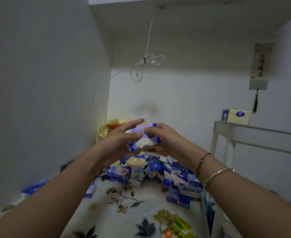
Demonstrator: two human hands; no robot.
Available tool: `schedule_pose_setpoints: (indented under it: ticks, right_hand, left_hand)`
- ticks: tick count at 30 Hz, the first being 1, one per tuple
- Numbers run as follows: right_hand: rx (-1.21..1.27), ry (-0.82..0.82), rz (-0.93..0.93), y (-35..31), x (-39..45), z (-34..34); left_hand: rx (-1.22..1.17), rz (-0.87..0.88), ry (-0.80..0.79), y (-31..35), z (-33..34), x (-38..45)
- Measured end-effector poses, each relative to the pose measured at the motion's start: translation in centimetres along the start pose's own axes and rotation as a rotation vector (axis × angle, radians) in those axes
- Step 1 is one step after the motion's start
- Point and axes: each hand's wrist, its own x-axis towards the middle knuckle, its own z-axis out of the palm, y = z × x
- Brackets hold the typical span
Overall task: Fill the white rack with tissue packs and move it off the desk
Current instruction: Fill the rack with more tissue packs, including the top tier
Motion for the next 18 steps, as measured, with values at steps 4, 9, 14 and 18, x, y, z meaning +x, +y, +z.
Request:
schedule_pose_setpoints:
  ticks: [4,9,14,18]
  right_hand:
    - [-0.002,0.123,-0.073,-1.8,-0.7,-0.9]
    - [-0.134,0.234,-0.189,-3.8,-0.9,-2.5]
    - [-0.346,0.245,-0.358,-5.9,-3.8,-4.8]
    - [-0.534,0.298,-0.519,-6.7,-5.8,-6.3]
  left_hand:
    - [-0.267,0.038,0.104,1.2,2.3,0.9]
    - [-0.277,0.026,0.022,4.2,6.4,1.3]
    - [-0.282,0.049,0.04,6.2,10.5,2.4]
    - [-0.272,0.068,0.052,7.1,13.3,3.3]
